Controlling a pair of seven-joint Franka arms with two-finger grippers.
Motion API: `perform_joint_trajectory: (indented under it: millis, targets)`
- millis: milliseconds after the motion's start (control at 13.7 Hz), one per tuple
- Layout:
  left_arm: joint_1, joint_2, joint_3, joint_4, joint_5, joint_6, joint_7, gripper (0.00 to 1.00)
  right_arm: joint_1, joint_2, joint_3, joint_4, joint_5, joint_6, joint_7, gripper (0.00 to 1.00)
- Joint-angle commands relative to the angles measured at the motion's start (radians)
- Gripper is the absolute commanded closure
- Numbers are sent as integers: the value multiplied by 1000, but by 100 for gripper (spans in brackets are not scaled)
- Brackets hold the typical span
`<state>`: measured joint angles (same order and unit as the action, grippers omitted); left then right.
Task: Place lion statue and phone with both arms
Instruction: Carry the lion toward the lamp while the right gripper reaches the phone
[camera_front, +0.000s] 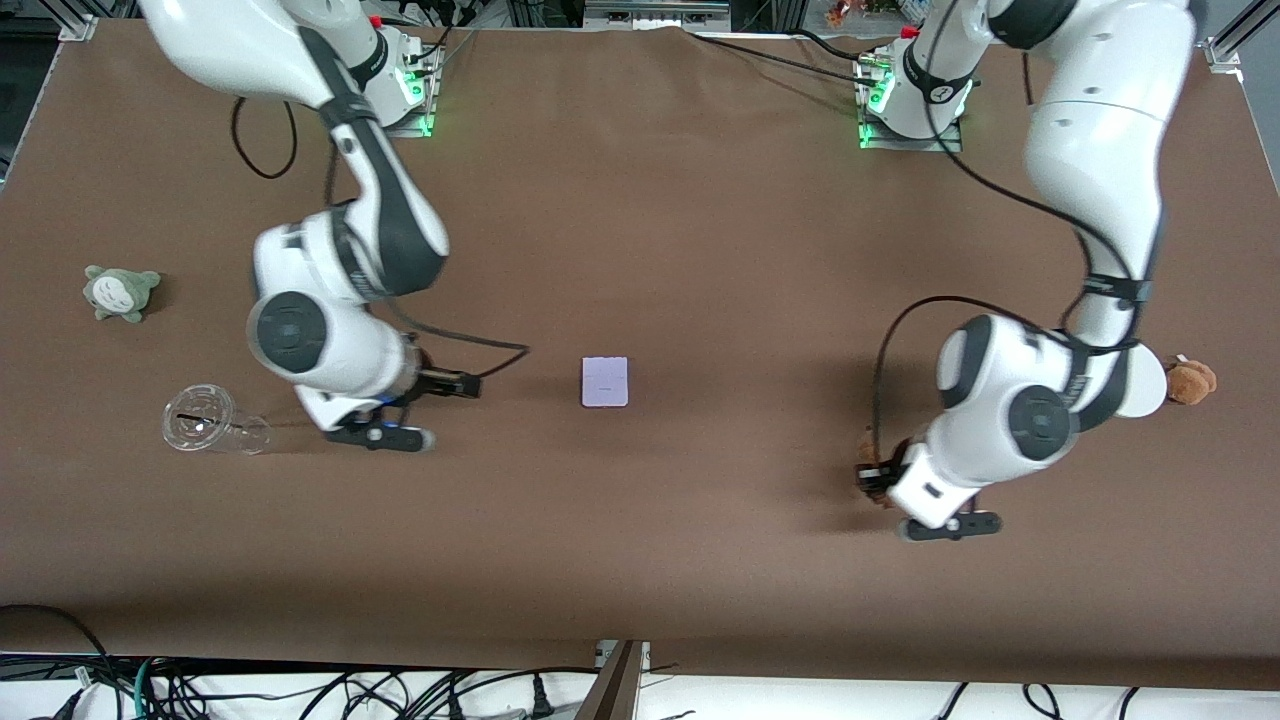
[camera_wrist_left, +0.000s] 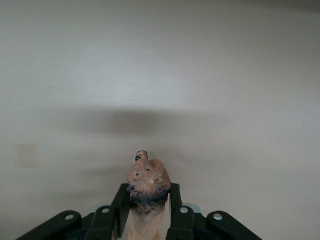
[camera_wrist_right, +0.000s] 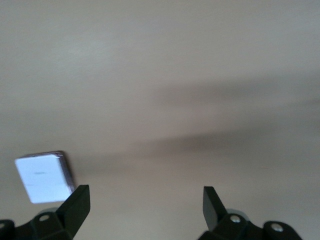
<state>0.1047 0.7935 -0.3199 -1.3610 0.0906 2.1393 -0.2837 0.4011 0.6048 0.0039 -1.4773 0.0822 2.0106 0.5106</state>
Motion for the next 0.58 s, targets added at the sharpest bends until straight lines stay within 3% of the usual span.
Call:
perform_joint_trajectory:
  millis: [0, 219, 511]
  targets:
    - [95, -102, -50, -164, -17, -16, 77, 100, 96, 82, -12, 22, -2, 107, 150, 0]
    - [86, -100, -42, -200, 17, -58, 40, 100, 159, 141, -13, 26, -71, 207, 236, 0]
    - [86, -93, -41, -207, 84, -64, -8, 100, 209, 176, -13, 31, -75, 286, 244, 0]
